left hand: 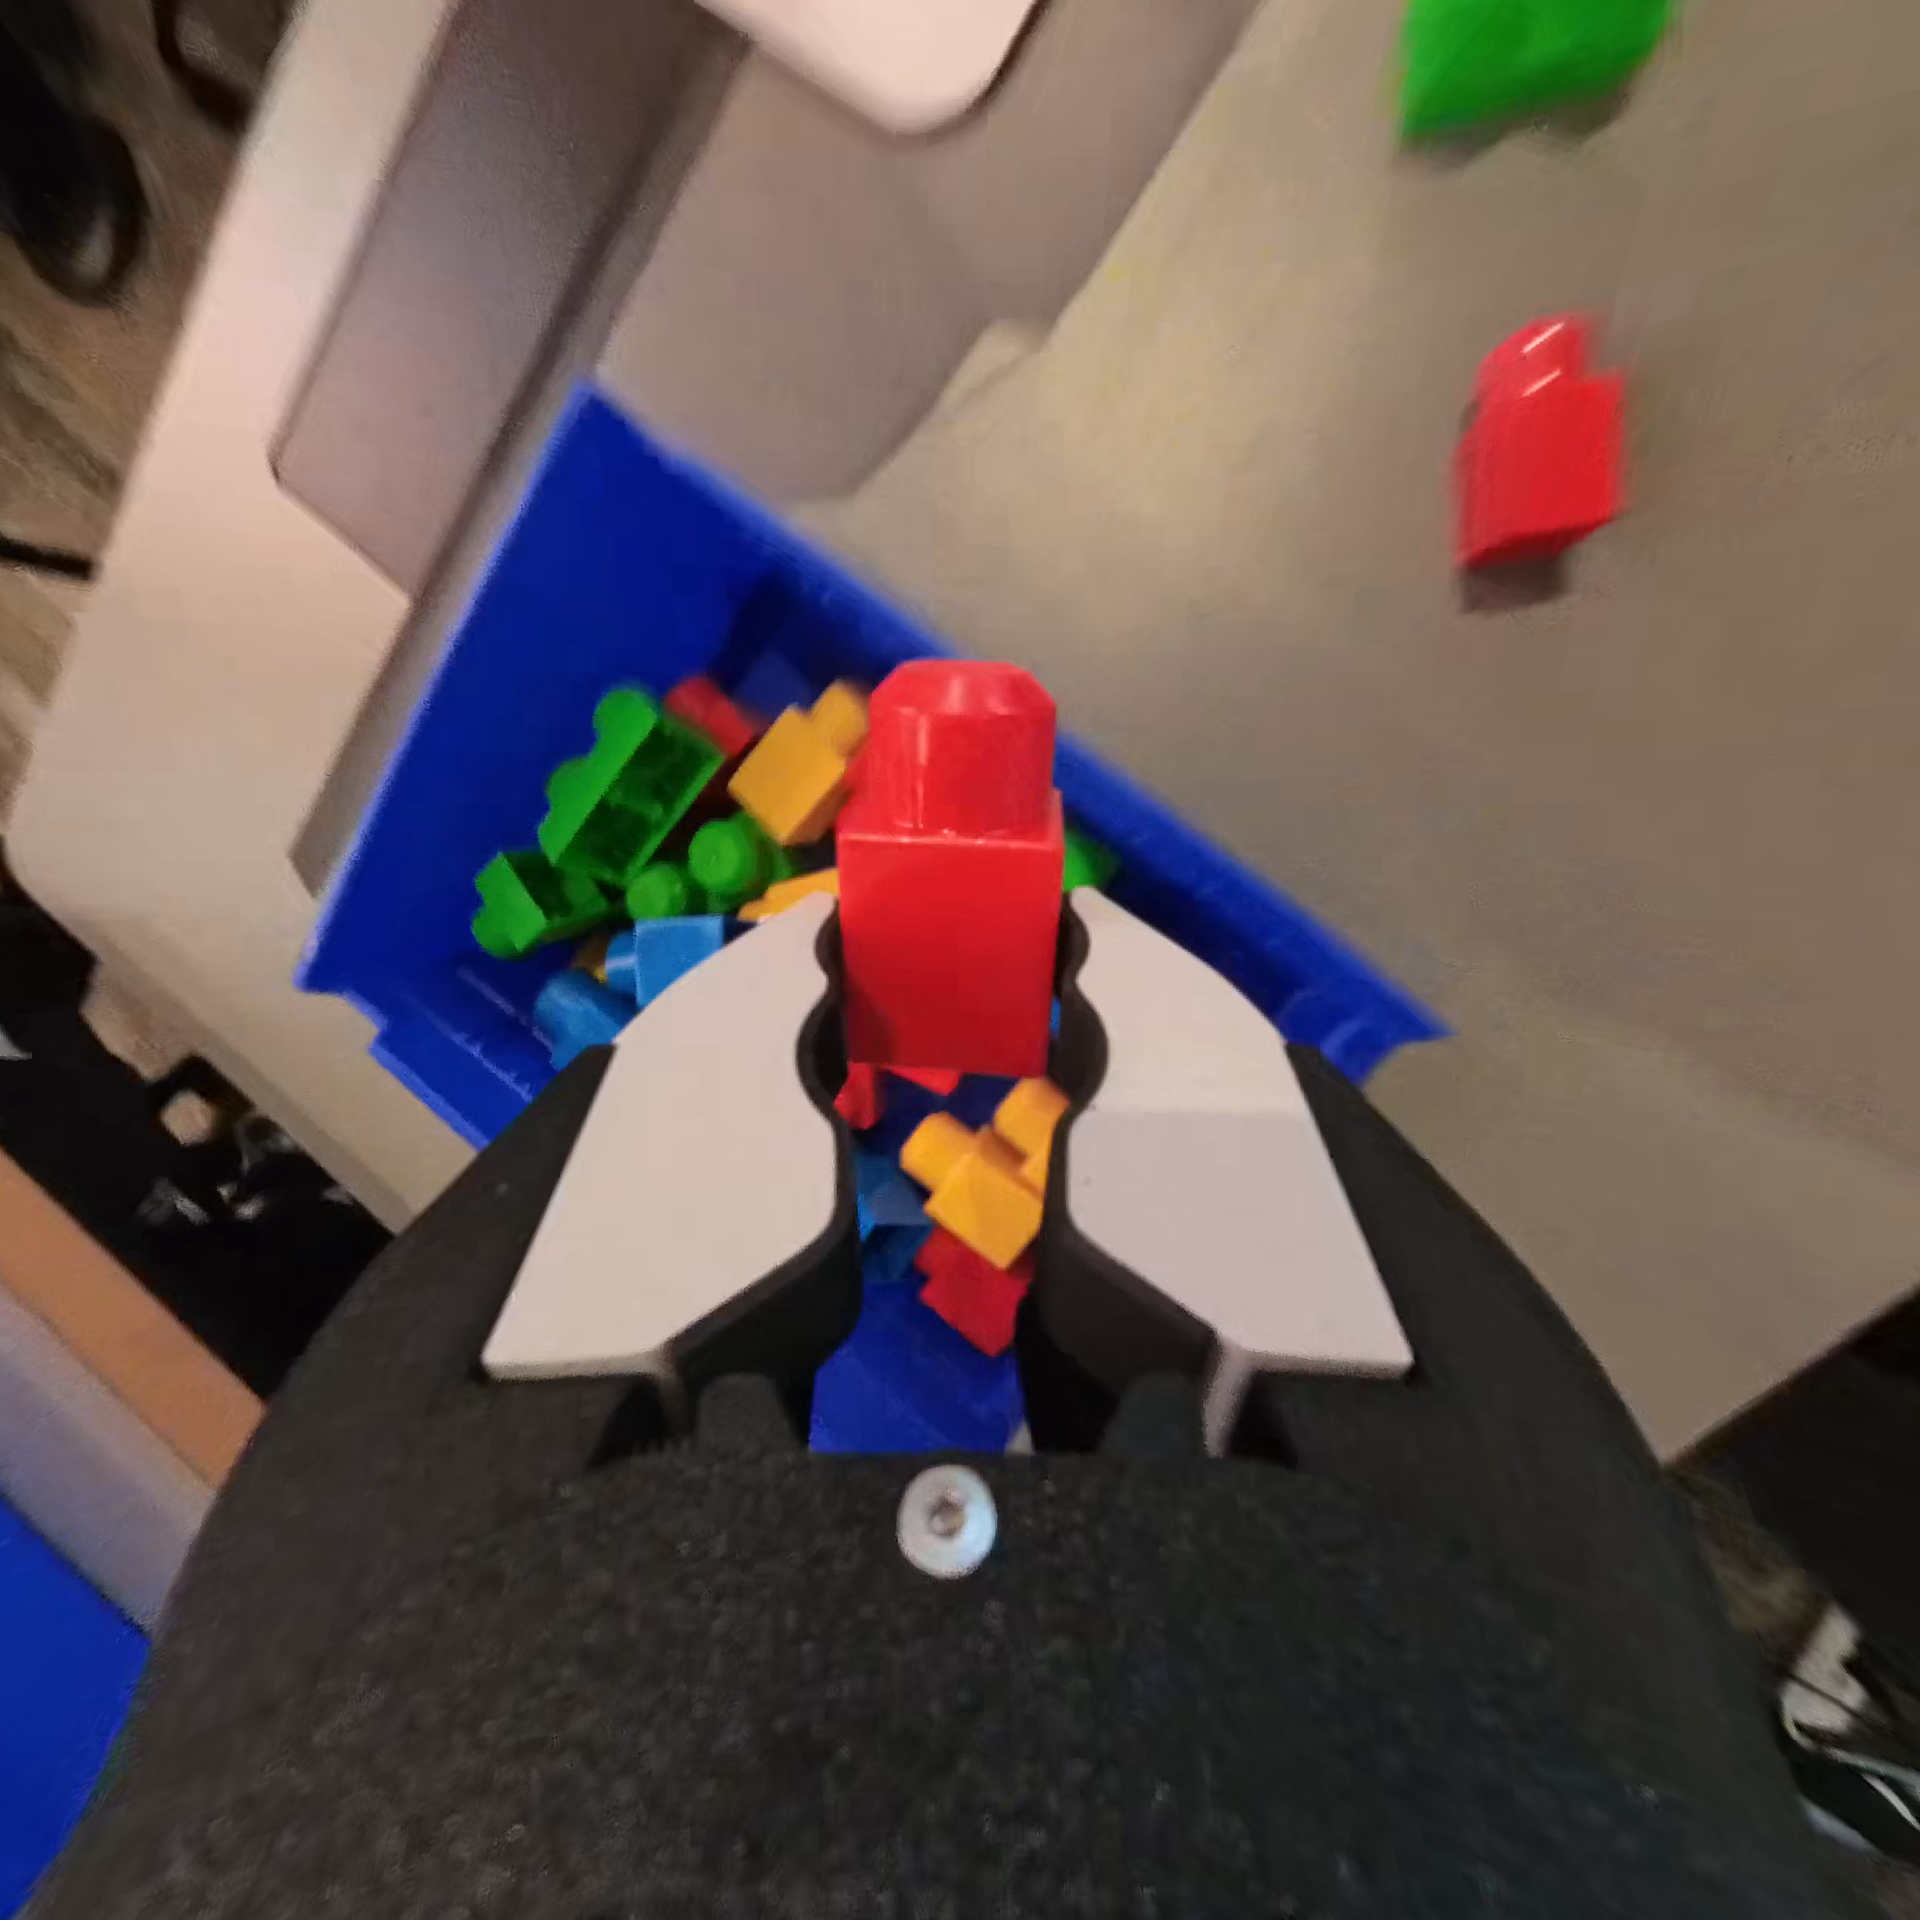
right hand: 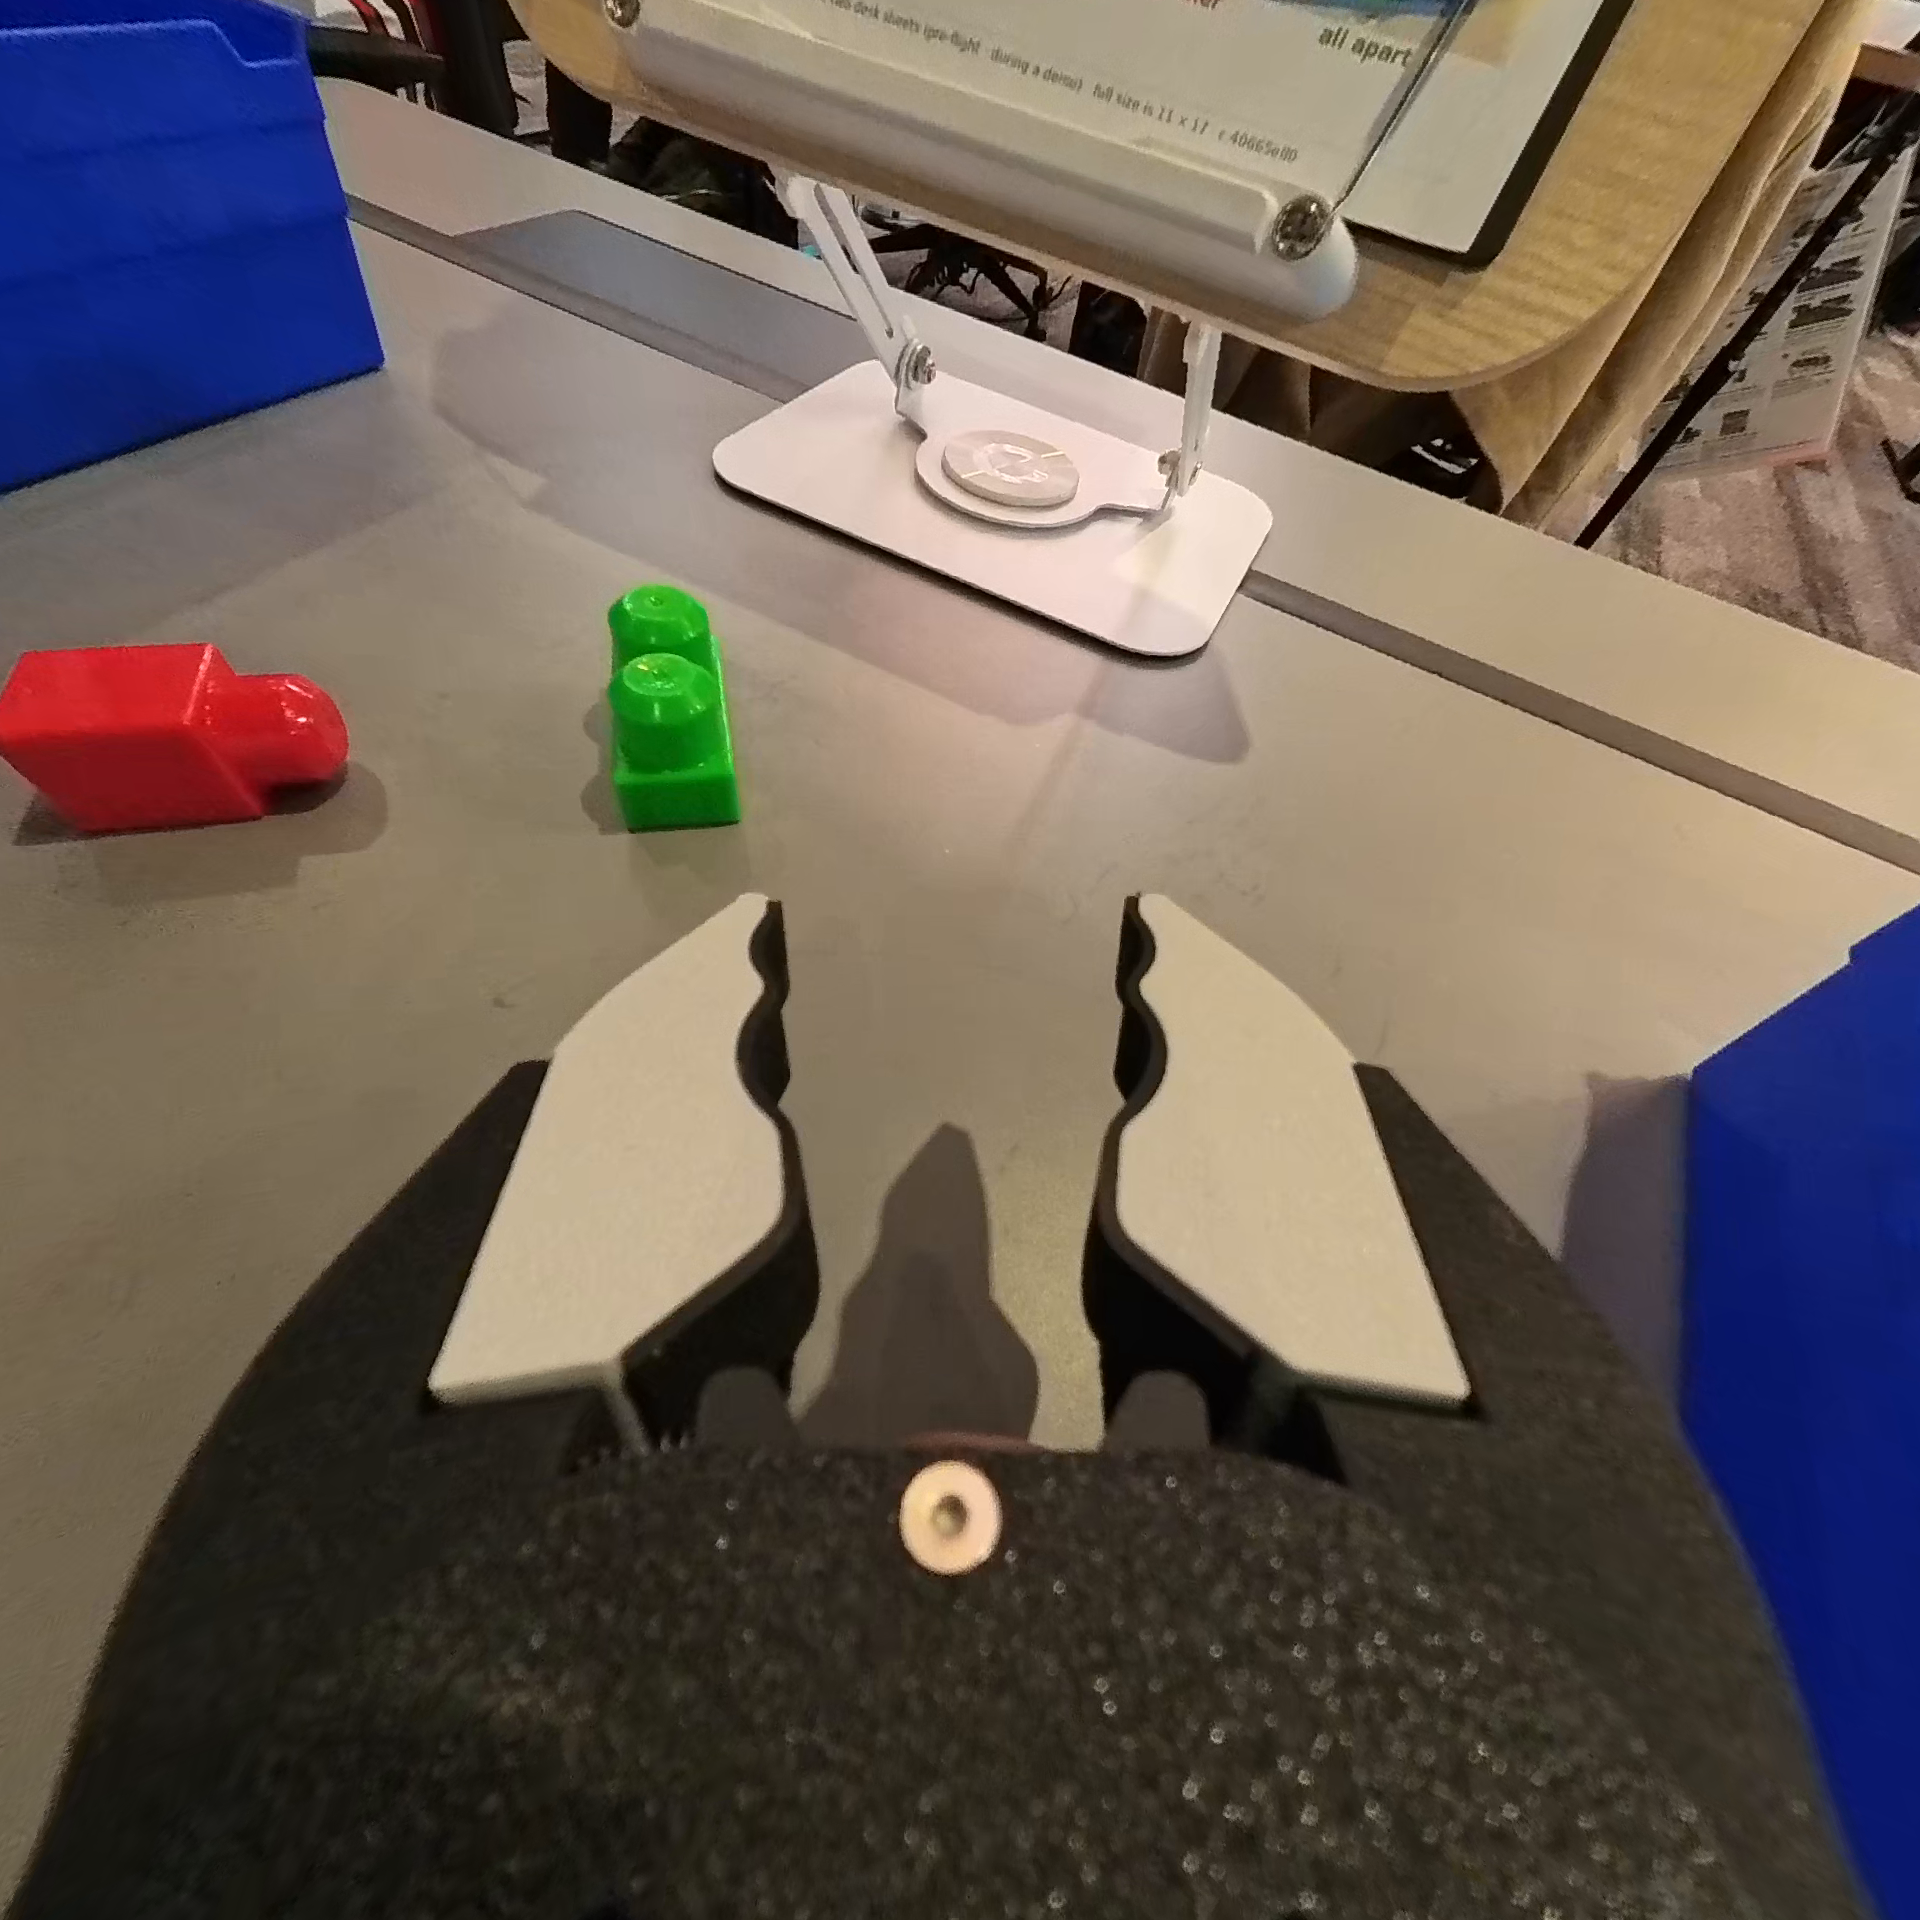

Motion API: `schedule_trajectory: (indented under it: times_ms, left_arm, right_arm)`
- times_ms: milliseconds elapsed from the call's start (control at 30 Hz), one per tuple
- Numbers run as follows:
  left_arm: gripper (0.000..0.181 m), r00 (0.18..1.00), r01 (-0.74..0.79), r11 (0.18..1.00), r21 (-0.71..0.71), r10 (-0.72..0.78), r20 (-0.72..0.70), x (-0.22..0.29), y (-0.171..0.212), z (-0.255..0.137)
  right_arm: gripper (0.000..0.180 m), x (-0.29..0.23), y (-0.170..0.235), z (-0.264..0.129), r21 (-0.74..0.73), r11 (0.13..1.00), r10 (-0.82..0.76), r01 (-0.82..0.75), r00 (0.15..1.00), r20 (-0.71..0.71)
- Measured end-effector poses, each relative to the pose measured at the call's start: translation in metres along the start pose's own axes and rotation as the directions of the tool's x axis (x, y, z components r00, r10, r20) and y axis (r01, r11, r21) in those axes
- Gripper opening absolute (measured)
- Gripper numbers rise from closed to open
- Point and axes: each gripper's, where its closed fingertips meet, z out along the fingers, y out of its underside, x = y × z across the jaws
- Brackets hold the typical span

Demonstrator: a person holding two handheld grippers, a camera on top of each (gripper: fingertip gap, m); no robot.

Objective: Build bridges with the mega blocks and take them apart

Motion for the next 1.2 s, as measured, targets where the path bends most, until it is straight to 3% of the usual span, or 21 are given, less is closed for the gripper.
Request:
schedule_trajectory:
  times_ms: [100,167,300,433,567,767,1033,1200]
  left_arm:
    - [0.037,0.999,0.018,0.999,0.049,-0.020,0.036,0.051,-0.040,-0.030]
    - [0.037,0.999,0.026,0.999,0.027,-0.027,0.037,0.093,-0.057,-0.024]
    - [0.037,0.999,-0.020,0.995,-0.098,0.017,-0.031,0.169,-0.062,0.036]
    - [0.037,0.994,0.011,0.972,-0.236,-0.036,-0.103,0.209,-0.053,0.102]
    - [0.037,0.997,0.037,0.954,-0.297,-0.056,-0.053,0.222,-0.050,0.135]
    - [0.037,0.996,0.049,0.940,-0.338,-0.020,0.088,0.215,-0.045,0.152]
    - [0.038,0.968,0.057,0.963,-0.264,0.011,0.252,0.201,-0.052,0.157]
    - [0.059,0.941,0.072,0.973,-0.218,0.006,0.337,0.194,-0.049,0.149]
  right_arm:
    - [0.061,-0.001,-0.001,0.000,0.004,1.000,-0.001,0.001,1.000,0.001]
    - [0.060,-0.001,-0.003,0.000,0.008,1.000,-0.001,0.001,1.000,0.001]
    - [0.060,-0.002,-0.004,-0.001,0.015,1.000,0.004,-0.004,1.000,0.006]
    - [0.060,0.000,-0.004,-0.003,0.021,1.000,0.010,-0.010,1.000,0.007]
    - [0.060,0.000,-0.005,-0.004,0.027,0.999,0.018,-0.018,1.000,0.012]
    - [0.059,0.000,-0.006,-0.005,0.033,0.999,0.027,-0.028,0.999,0.024]
    - [0.059,-0.001,-0.007,-0.005,0.032,0.999,0.030,-0.031,0.999,0.029]
    - [0.059,-0.001,-0.006,-0.004,0.027,0.999,0.027,-0.028,0.999,0.028]
